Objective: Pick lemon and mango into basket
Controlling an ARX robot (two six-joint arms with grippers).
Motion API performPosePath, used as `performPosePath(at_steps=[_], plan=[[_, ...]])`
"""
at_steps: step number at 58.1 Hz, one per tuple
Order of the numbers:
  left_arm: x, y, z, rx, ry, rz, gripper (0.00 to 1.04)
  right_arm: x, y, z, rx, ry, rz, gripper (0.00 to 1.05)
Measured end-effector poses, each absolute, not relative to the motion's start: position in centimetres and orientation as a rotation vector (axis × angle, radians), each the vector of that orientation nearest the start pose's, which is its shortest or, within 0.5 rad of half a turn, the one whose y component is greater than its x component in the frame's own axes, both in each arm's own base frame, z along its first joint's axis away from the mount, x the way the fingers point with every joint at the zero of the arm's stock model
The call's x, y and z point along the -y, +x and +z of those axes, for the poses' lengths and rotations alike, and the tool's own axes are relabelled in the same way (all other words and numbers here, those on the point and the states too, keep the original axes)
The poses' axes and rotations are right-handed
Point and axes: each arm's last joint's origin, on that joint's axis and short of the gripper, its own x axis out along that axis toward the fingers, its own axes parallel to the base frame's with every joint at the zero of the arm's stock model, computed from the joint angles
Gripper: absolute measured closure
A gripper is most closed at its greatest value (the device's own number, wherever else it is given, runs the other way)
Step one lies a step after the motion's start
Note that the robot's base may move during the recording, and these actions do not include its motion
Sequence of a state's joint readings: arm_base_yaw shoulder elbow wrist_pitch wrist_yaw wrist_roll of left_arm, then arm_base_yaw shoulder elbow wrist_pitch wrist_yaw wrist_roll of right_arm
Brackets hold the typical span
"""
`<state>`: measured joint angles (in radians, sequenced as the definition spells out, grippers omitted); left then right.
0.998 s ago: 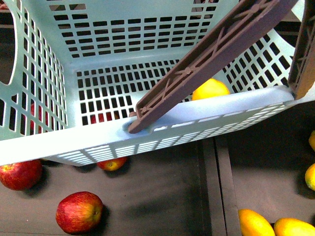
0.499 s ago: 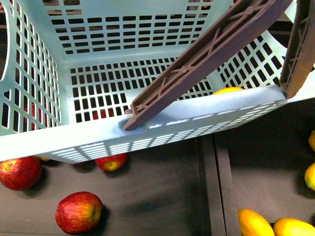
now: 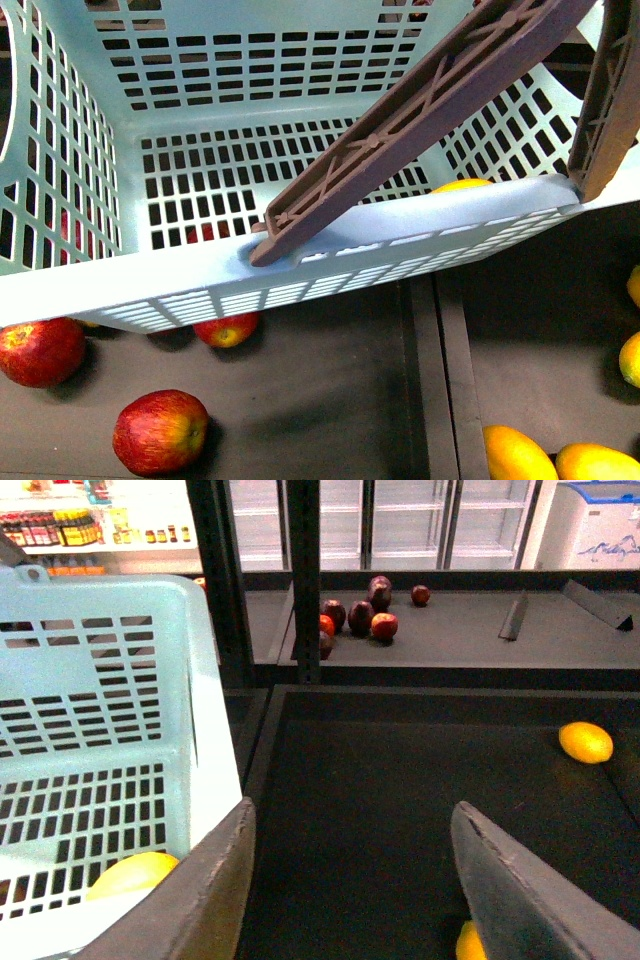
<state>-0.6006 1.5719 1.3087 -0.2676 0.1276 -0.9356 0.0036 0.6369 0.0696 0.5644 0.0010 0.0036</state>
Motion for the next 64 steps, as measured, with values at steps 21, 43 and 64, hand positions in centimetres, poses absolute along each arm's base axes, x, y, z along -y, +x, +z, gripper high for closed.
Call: performPosePath(at_steps=[21,43,64], plan=[[20.84,28.83,31.29,-0.825,-0.741,-0.433,0.98,0.01,14.31,17.94,-0.001,0.004,-0.006,0.09],[20.59,29.05,31.35,-0.811,-0.744,-0.412,0.98,0.00,14.30,17.88,-0.004,0.004,-0.002,0.09],[20.45,29.15,31.37,-0.811,-0.747,-0.412,0.98,-0.01,14.29,17.87,-0.004,0.004,-0.001,0.09]])
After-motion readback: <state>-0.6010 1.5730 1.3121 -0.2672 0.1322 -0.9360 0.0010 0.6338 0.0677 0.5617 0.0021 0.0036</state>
